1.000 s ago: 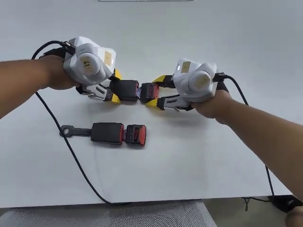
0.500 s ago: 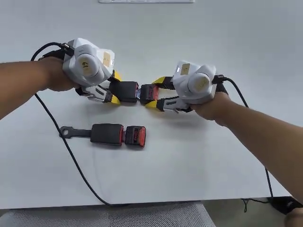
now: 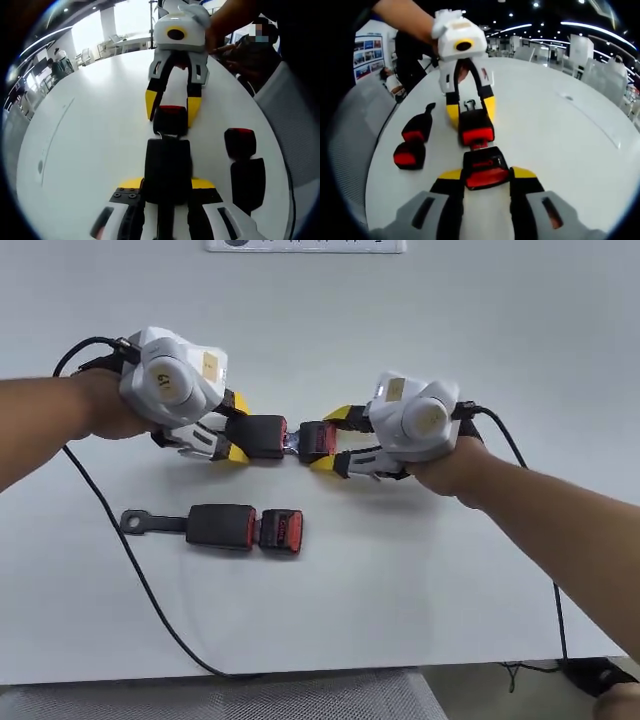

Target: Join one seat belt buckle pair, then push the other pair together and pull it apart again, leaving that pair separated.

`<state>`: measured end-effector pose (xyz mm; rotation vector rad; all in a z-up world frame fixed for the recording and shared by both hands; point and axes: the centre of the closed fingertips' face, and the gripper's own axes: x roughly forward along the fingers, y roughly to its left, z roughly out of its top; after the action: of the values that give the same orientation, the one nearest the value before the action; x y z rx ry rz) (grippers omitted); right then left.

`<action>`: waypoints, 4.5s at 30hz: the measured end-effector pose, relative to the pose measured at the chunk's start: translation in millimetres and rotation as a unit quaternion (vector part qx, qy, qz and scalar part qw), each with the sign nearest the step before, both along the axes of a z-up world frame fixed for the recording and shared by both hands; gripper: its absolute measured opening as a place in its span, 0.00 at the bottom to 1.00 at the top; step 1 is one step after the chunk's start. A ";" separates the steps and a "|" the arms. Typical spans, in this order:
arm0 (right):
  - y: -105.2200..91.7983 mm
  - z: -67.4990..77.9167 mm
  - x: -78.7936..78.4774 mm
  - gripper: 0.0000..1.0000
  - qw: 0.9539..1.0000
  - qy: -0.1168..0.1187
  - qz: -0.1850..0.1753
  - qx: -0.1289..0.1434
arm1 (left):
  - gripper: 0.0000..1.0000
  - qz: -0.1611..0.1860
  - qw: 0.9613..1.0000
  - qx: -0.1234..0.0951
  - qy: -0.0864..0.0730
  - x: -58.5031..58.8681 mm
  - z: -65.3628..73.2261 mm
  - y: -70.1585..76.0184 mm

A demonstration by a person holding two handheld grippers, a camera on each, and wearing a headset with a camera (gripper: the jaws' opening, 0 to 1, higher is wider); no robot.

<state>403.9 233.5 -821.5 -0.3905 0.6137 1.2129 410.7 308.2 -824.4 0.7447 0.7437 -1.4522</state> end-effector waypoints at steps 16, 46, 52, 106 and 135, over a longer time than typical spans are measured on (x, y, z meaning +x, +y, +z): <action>-15.4 -0.1 -1.6 0.35 1.000 0.003 0.005 0.000 | 0.33 0.002 1.000 -0.008 0.001 -0.3 -0.5 -1.2; -92.2 -4.0 -6.1 0.36 1.000 0.005 -0.014 -0.023 | 0.34 0.012 1.000 -0.004 0.005 0.0 -0.3 -1.7; -104.8 -4.6 -8.9 0.36 0.999 0.007 -0.016 -0.027 | 0.34 0.013 1.000 -0.002 0.005 0.0 -0.2 -1.7; -126.3 52.7 -2.7 0.94 0.970 -0.056 -0.235 0.024 | 0.94 0.313 0.945 -0.099 0.005 -13.4 66.7 43.5; -78.6 95.4 -114.1 1.00 0.965 -0.101 -0.238 0.043 | 1.00 0.386 0.901 -0.190 -0.051 -119.3 125.9 121.3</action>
<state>289.9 154.9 -726.1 -0.2673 0.4430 0.7244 291.4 429.5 -698.5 0.1685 0.5509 -0.7782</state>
